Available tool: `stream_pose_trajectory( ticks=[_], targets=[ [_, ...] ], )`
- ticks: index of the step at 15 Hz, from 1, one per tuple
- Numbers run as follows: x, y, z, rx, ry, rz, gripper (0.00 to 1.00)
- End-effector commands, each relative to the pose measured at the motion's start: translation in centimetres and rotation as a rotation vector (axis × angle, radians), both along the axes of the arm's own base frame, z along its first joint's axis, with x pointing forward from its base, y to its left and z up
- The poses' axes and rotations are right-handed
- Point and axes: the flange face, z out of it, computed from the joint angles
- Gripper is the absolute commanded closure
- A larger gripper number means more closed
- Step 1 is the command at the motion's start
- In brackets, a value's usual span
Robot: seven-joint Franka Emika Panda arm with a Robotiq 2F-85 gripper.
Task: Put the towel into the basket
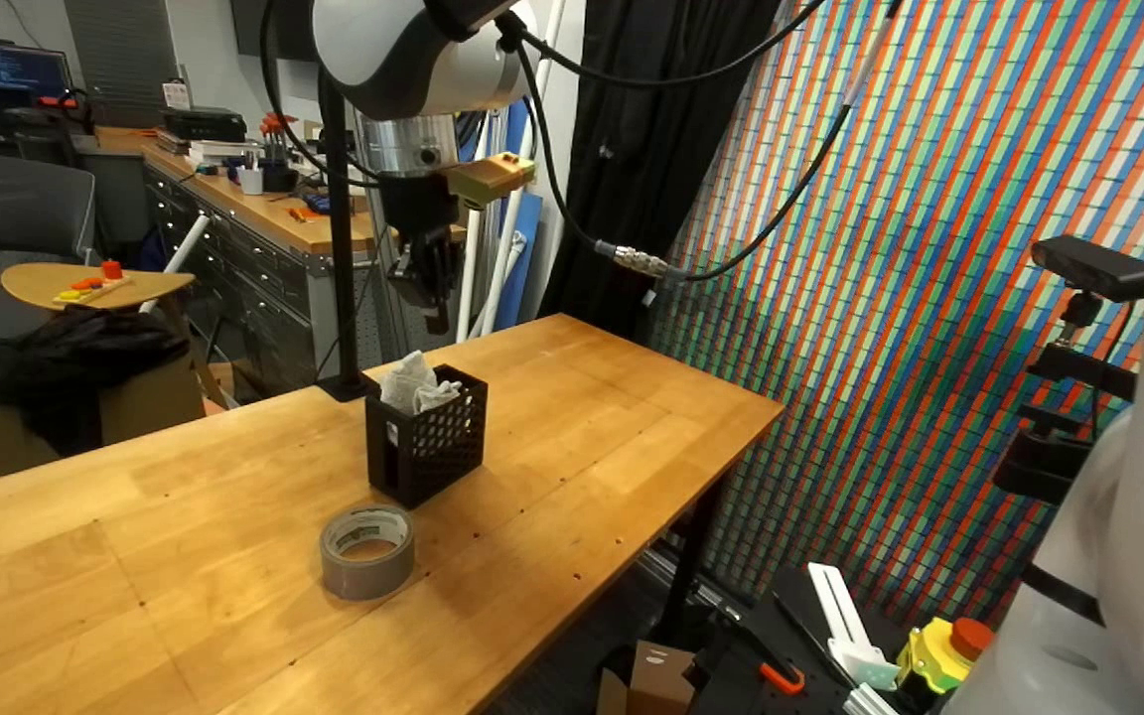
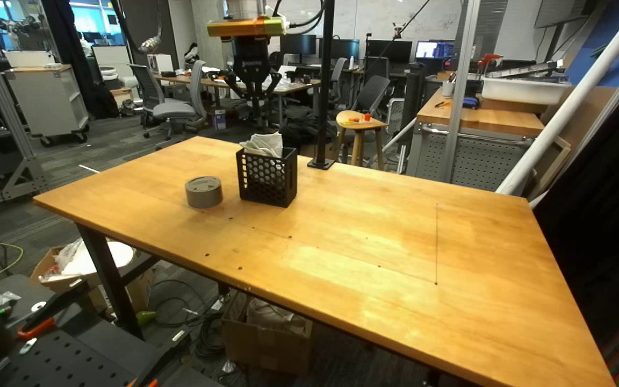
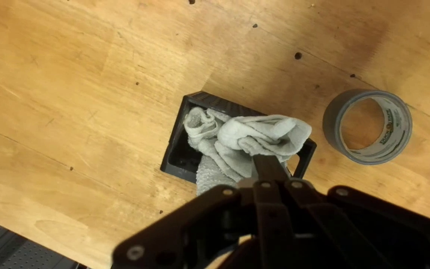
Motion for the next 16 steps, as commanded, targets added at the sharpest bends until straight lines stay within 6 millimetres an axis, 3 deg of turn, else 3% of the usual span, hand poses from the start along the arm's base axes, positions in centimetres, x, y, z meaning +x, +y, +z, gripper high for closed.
stream_pose_trajectory(
  ticks=[1,7,16],
  targets=[
    [-1.2,0.9,-0.3,0.000,0.013,-0.019,1.00],
    [-1.4,1.3,-2.8,0.010,0.042,-0.007,1.00],
    [0.0,1.1,-5.5,0.035,0.077,0.033,1.00]
  ],
)
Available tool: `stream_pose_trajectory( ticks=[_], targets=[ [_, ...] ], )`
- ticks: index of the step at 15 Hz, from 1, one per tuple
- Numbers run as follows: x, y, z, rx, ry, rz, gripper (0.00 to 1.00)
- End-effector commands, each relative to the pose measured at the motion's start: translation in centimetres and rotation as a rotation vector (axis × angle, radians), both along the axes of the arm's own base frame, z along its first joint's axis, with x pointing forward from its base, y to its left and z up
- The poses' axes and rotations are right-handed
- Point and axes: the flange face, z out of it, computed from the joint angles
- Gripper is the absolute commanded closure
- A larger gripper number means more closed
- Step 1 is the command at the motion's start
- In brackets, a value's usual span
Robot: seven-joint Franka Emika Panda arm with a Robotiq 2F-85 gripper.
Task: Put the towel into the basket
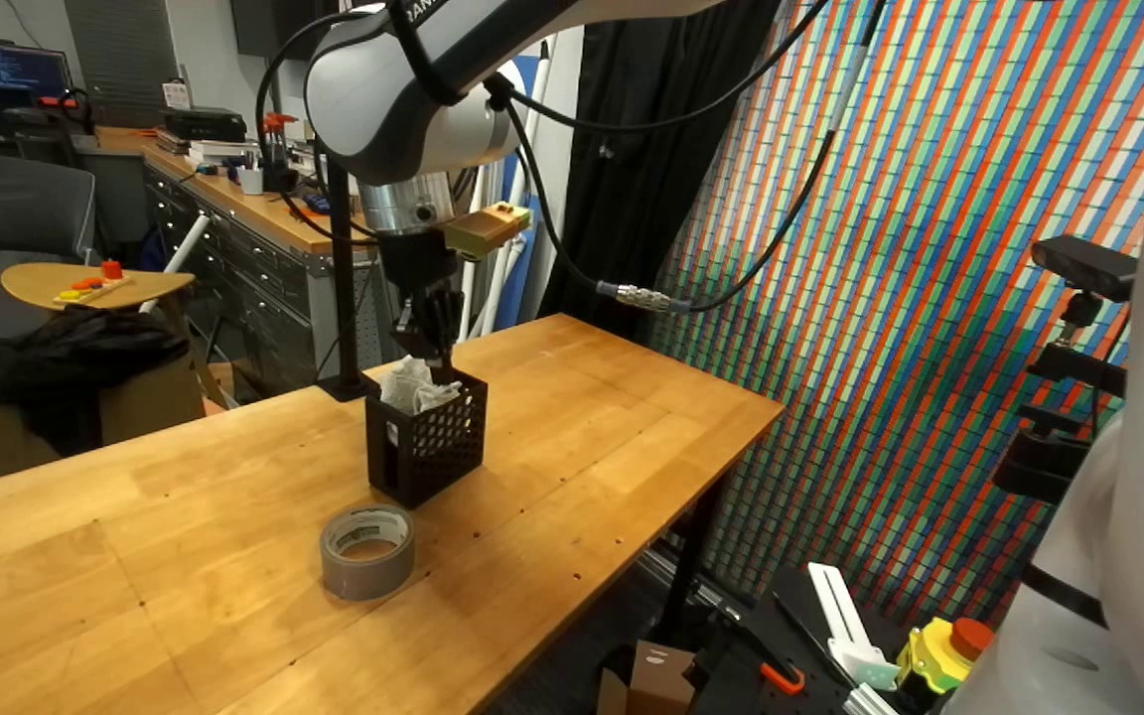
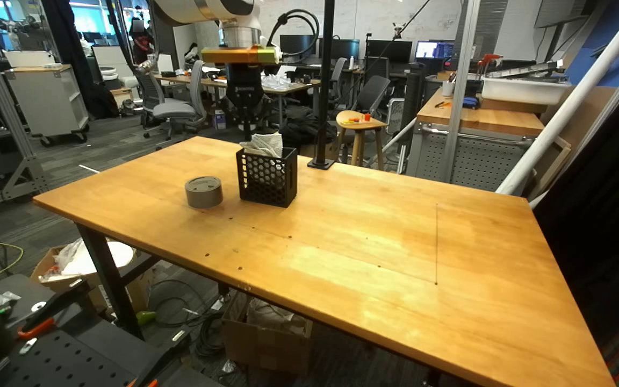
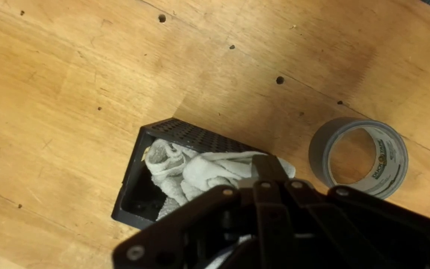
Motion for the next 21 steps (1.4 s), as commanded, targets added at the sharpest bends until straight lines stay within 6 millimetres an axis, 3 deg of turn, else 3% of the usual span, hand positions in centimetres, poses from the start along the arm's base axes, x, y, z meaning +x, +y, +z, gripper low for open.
stream_pose_trajectory(
  ticks=[1,7,17,21],
  targets=[
    [1.3,0.1,-0.5,0.039,-0.008,0.029,1.00],
    [2.6,0.0,-2.3,0.088,-0.011,0.060,1.00],
    [4.4,-1.7,-3.3,0.150,-0.038,0.069,1.00],
    [4.6,-2.3,-4.9,0.192,-0.032,0.054,1.00]
  ],
)
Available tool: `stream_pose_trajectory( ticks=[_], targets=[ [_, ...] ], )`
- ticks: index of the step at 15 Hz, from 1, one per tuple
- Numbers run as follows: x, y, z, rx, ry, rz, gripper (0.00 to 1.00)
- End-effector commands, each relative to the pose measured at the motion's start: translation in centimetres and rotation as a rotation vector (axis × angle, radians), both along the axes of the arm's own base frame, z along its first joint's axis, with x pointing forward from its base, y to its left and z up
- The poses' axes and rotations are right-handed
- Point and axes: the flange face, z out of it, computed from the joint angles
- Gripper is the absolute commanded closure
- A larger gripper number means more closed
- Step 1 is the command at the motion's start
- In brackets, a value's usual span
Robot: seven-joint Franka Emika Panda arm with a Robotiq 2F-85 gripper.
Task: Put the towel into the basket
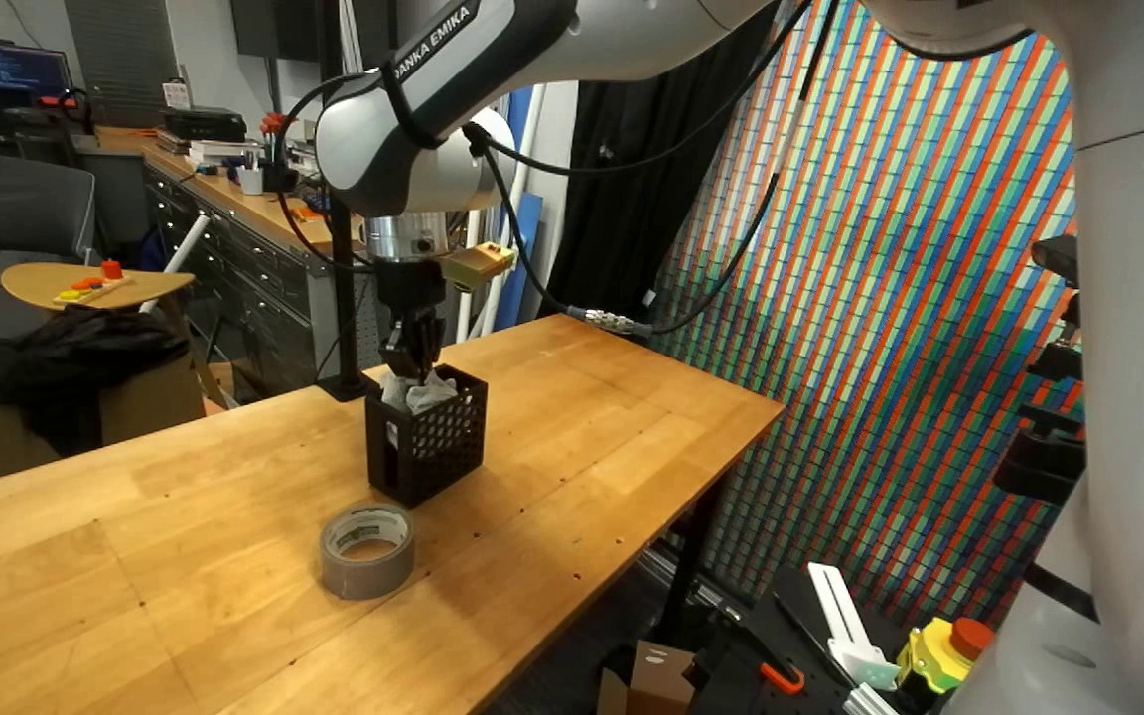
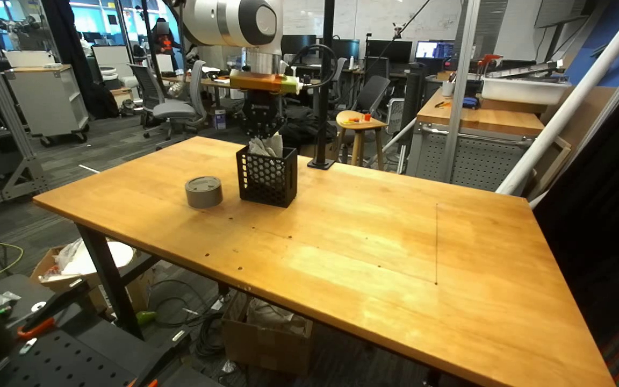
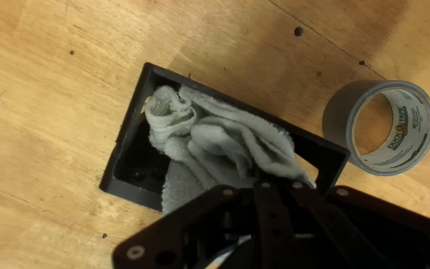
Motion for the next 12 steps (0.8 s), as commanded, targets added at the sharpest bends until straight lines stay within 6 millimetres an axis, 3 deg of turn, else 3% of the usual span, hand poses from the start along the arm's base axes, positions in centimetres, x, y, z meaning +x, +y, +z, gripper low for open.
stream_pose_trajectory(
  ticks=[1,12],
  targets=[
    [0.9,-0.4,-1.2,0.059,-0.012,-0.003,1.00],
    [1.4,-1.7,-9.0,0.183,0.036,-0.022,1.00]
  ],
)
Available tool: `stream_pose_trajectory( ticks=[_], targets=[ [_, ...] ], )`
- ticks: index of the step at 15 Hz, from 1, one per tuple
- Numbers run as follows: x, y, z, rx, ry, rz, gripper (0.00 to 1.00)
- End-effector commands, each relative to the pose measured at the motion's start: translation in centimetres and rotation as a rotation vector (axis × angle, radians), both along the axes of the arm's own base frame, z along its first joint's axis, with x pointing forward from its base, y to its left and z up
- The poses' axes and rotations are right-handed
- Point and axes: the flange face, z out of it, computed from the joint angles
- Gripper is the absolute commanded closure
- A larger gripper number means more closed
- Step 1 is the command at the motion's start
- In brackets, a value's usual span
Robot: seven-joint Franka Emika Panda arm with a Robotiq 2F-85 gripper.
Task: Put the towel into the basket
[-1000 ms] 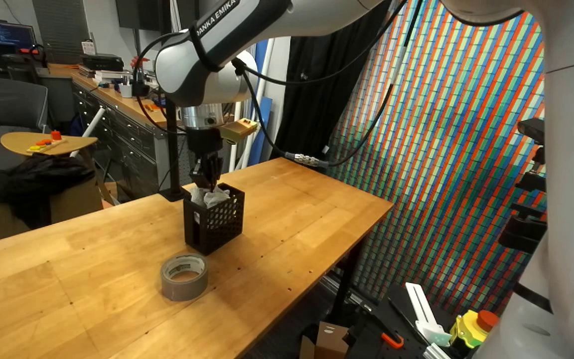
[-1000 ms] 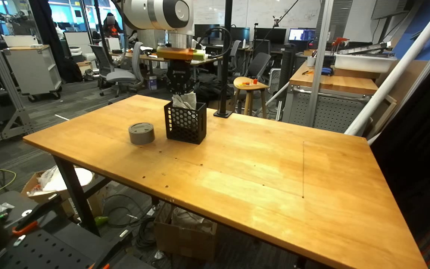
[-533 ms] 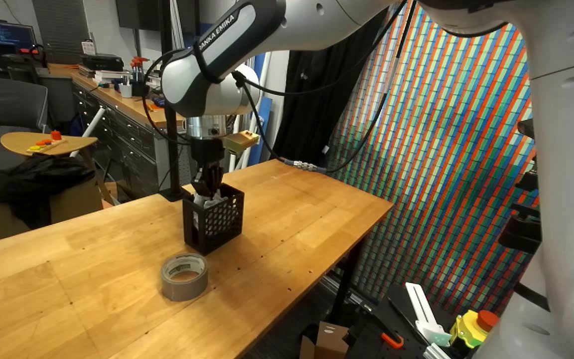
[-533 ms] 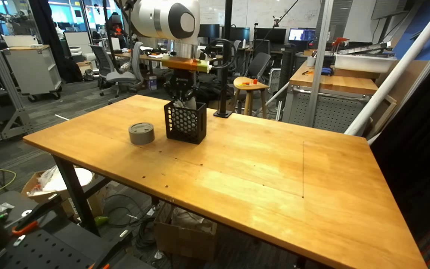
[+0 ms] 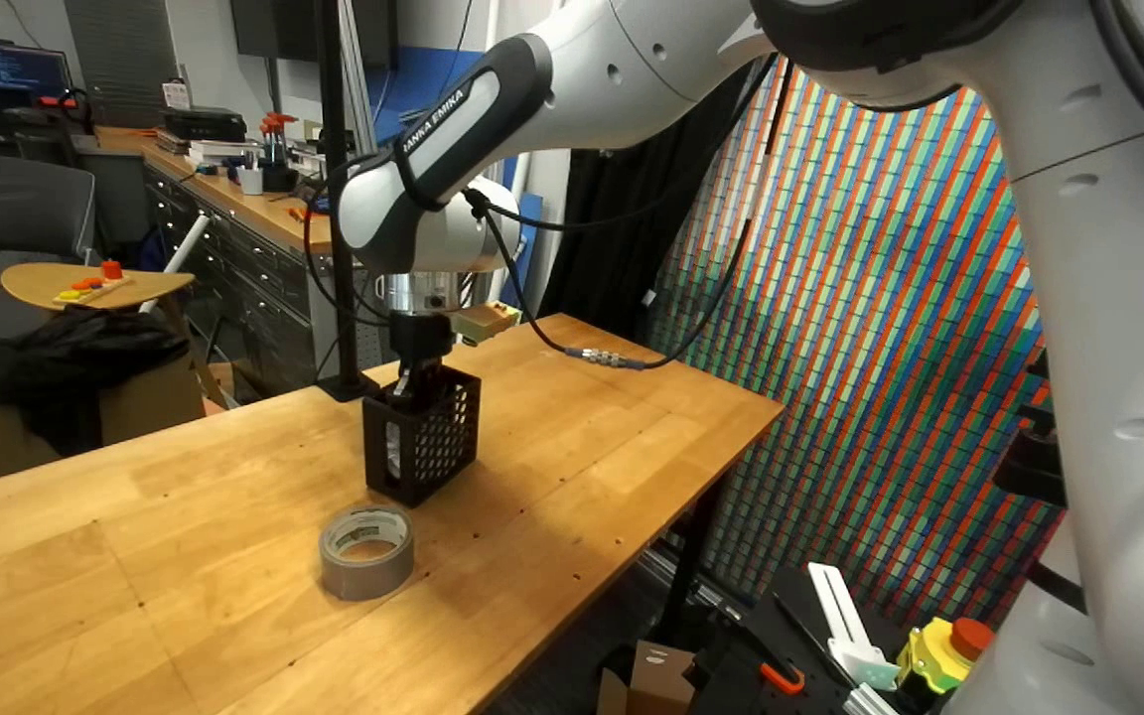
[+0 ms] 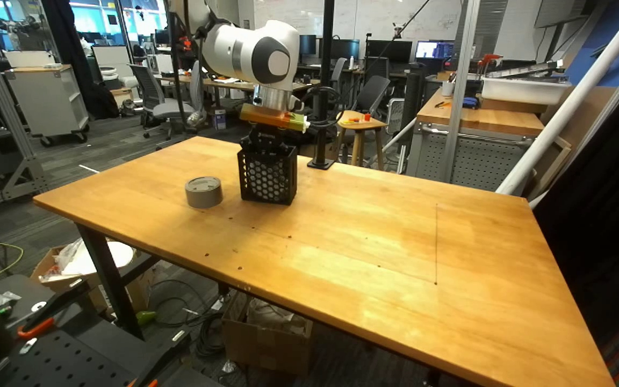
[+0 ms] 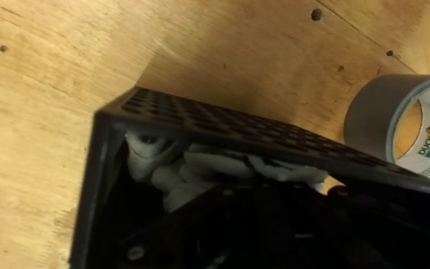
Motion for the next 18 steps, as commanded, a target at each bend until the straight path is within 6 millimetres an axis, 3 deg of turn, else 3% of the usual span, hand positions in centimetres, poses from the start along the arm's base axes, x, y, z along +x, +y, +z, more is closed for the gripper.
stream_pose_trajectory(
  ticks=[1,5,7,18],
  targets=[
    [1.0,0.4,-2.4,0.093,-0.003,0.005,1.00],
    [0.9,0.4,-1.3,0.126,-0.023,-0.009,1.00],
    [0.6,0.2,0.2,0.107,-0.039,-0.012,1.00],
    [-1.5,-0.4,11.1,-0.071,-0.158,0.017,1.00]
  ],
)
